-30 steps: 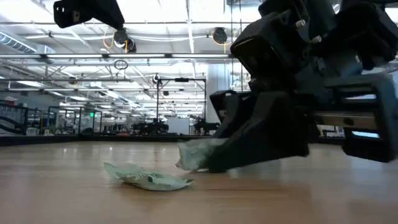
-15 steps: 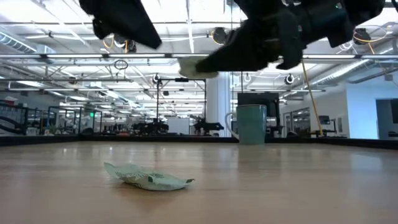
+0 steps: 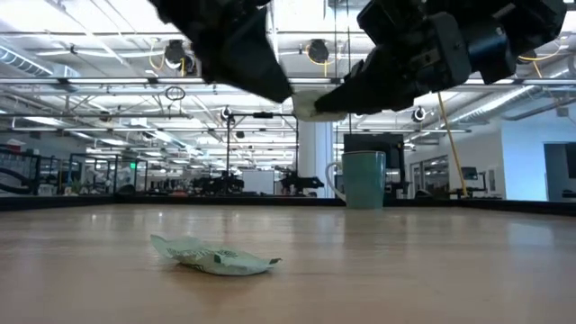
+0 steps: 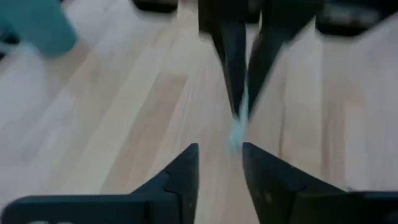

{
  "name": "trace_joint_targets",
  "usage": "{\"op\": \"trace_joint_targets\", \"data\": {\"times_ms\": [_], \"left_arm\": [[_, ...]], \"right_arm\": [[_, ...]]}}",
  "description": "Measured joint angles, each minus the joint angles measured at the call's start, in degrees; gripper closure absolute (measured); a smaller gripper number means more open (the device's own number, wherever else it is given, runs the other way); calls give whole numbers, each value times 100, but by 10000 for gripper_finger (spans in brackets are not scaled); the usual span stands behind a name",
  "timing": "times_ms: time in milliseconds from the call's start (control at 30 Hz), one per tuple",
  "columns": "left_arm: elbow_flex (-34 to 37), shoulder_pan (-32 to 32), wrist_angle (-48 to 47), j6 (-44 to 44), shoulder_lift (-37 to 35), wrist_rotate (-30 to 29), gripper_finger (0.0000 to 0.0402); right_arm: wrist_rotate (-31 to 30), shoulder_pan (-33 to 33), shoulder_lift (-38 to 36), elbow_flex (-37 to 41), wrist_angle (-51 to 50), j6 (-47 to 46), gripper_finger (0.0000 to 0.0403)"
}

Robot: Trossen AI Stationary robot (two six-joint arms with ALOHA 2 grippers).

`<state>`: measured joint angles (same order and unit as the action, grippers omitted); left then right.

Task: Pick and place Stevia / Truvia into bins
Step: Put the stevia packet into the transparent container

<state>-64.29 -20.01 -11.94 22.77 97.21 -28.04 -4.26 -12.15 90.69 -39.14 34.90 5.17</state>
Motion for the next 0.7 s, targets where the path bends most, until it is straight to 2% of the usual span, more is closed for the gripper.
{"op": "trace_joint_targets", "data": {"times_ms": [167, 367, 700], "left_arm": [[0, 262, 485, -519, 14, 595, 235], [1, 480, 685, -600, 365, 1010, 229], [0, 500, 937, -801, 343, 983, 229]], "right_arm": [[5, -2, 5, 16, 178, -6, 397], [7, -6, 5, 16, 479, 12, 397], [-11, 23, 5, 19, 293, 20, 397]]}}
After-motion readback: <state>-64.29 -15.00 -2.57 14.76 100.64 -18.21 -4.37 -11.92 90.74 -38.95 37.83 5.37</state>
